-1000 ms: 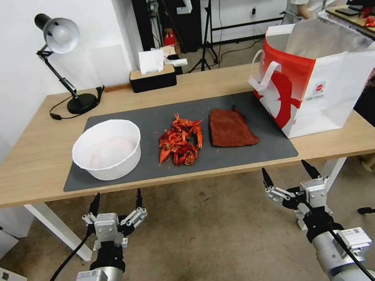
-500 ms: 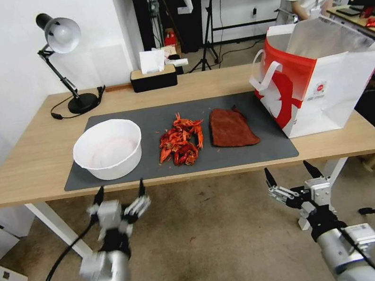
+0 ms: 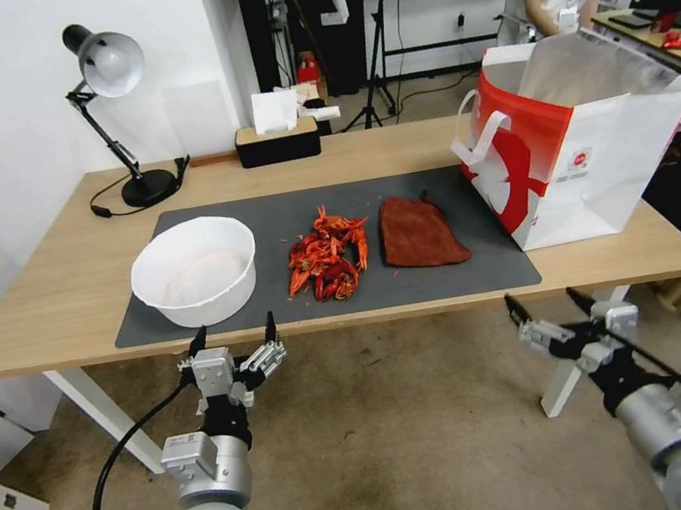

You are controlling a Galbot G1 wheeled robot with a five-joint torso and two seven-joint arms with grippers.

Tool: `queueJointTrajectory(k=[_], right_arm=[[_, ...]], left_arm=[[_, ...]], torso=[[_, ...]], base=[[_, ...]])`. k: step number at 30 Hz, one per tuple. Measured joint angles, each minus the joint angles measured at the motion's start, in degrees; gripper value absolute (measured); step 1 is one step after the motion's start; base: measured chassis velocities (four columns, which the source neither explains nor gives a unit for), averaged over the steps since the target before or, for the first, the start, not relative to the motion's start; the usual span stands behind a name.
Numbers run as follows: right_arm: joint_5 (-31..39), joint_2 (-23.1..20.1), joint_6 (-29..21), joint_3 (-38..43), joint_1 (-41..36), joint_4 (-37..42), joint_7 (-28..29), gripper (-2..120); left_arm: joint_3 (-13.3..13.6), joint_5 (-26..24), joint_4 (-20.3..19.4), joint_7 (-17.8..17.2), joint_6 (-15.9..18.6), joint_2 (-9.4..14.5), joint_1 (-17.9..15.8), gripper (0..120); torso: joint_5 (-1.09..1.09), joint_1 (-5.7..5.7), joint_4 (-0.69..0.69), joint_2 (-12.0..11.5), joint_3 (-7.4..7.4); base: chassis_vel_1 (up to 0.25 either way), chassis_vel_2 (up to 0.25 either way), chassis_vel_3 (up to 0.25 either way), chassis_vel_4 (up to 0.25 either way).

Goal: Sweep shrimp from table into container with towel, then put container into takeout bag.

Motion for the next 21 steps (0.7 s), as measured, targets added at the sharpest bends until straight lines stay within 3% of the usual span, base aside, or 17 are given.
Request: queueJointTrajectory(k=[8,16,19,20,21], right_arm=[[0.0,-0.7,1.8,-1.1,1.2,-1.1,-2.0,100],[-0.5,-0.6,1.9,-1.9,1.2,-1.7,-2.1,100],[-0.7,-1.0,1.9,-2.0,1.4,-2.0,-2.0,100],[-0.7,-1.0,1.9,-2.0,1.4,-2.0,-2.0,100],[-0.8,-1.3,1.9,-2.0,1.5,-2.0,-1.8,100]], left_arm=[[-0.6,0.3,-0.6,0.2,-1.2,1.5,1.6,100],[-3.1,1.2,-0.9,0.5,-2.0,2.6,1.5,100],[-7.8,-0.4,-0.9,1.8,-2.7,7.1,-1.5,100],[-7.8,-0.4,-0.9,1.8,-2.7,7.1,-1.5,100],[-11.1,-3.5,-0.5,2.8,-2.4,11.6,-4.5,100]], torso=[[0.00,-0.01,0.01,0.0,0.00],[-0.01,-0.02,0.02,0.0,0.00],[-0.02,-0.02,0.02,0.0,0.00],[-0.02,-0.02,0.02,0.0,0.00],[-0.03,-0.02,0.03,0.0,-0.01]], base=[[0.000,0.000,0.000,0.000],[0.000,0.000,0.000,0.000],[0.000,0.000,0.000,0.000],[0.000,0.000,0.000,0.000],[0.000,0.000,0.000,0.000]])
